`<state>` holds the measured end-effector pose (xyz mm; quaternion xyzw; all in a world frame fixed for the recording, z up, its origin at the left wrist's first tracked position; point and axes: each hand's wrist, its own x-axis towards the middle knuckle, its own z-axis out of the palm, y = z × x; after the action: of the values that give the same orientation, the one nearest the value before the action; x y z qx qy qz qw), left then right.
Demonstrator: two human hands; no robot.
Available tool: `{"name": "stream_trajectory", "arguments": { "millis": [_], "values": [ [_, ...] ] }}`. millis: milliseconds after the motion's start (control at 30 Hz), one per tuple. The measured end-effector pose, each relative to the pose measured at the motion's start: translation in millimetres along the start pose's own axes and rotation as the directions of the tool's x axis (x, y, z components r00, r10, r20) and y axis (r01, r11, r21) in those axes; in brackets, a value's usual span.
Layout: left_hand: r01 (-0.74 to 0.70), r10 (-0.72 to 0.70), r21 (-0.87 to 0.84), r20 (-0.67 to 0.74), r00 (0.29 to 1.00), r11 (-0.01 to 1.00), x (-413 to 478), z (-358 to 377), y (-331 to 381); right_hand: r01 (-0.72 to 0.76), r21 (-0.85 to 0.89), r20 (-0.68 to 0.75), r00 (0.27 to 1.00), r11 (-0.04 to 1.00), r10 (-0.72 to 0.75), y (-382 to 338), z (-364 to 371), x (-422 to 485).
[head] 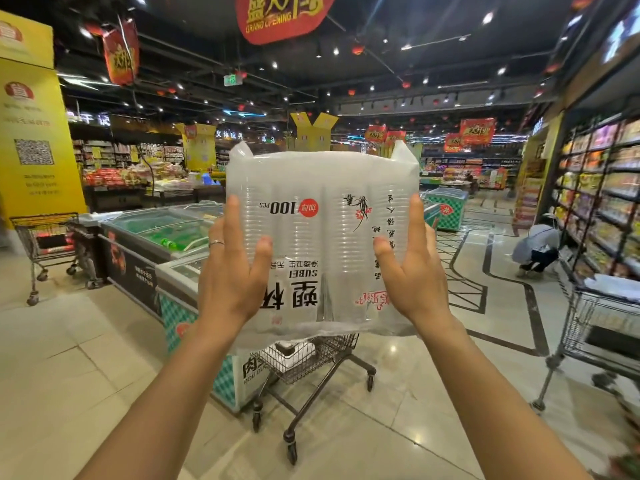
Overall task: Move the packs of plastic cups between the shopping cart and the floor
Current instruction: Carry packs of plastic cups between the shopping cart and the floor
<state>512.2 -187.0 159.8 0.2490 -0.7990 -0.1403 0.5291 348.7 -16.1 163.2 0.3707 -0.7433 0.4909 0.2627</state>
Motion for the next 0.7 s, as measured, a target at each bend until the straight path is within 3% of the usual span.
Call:
{"name": "stream_trajectory", "arguments": {
  "millis": [367, 700],
  "values": [
    [0.009, -0.009, 0.000, 0.052, 0.999, 1.000, 40.9, 122.7, -26.6, -0.035, 0.031, -0.019, 0.999, 0.999, 0.036, 92.4, 51.8, 54.2],
    [0.077, -0.076, -0.014, 0.094, 0.993, 0.997, 132.3, 251.5, -119.1, -0.060, -0.029, 0.041, 0.997, 0.998, 0.061, 168.3, 185.0, 145.2]
  ]
}}
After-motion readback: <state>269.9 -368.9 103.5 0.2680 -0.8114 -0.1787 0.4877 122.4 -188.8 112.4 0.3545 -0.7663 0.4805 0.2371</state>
